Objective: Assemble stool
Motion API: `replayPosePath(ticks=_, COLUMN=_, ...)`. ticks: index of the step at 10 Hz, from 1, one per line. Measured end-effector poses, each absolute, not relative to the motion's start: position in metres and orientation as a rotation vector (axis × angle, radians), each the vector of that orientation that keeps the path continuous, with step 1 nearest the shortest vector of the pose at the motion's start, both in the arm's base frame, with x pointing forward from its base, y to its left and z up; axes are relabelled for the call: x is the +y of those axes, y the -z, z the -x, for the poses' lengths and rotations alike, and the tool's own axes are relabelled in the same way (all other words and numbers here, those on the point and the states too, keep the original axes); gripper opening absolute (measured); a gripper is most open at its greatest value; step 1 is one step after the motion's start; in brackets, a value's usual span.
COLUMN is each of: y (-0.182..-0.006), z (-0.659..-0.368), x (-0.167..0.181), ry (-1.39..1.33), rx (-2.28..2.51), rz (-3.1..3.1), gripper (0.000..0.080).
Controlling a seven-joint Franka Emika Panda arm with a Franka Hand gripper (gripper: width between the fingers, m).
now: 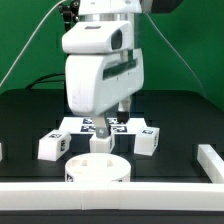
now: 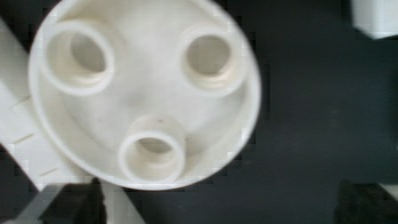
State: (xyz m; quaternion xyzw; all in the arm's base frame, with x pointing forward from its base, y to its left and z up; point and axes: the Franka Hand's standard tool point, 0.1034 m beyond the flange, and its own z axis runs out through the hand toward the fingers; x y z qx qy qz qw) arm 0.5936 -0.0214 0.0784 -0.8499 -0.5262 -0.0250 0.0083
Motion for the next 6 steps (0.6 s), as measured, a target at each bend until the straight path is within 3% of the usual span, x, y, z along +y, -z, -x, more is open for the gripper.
replayPosePath(ticks=3, y=-0.076, z=-0.592, x=-0.021, ry=0.073, rx=-1.643, rz=2.654, gripper=0.065)
replayPosePath(ticks=6, y=-0.046, z=-0.576, x=-0.023, ry=0.071, rx=-1.631, rz=2.656, gripper=0.065)
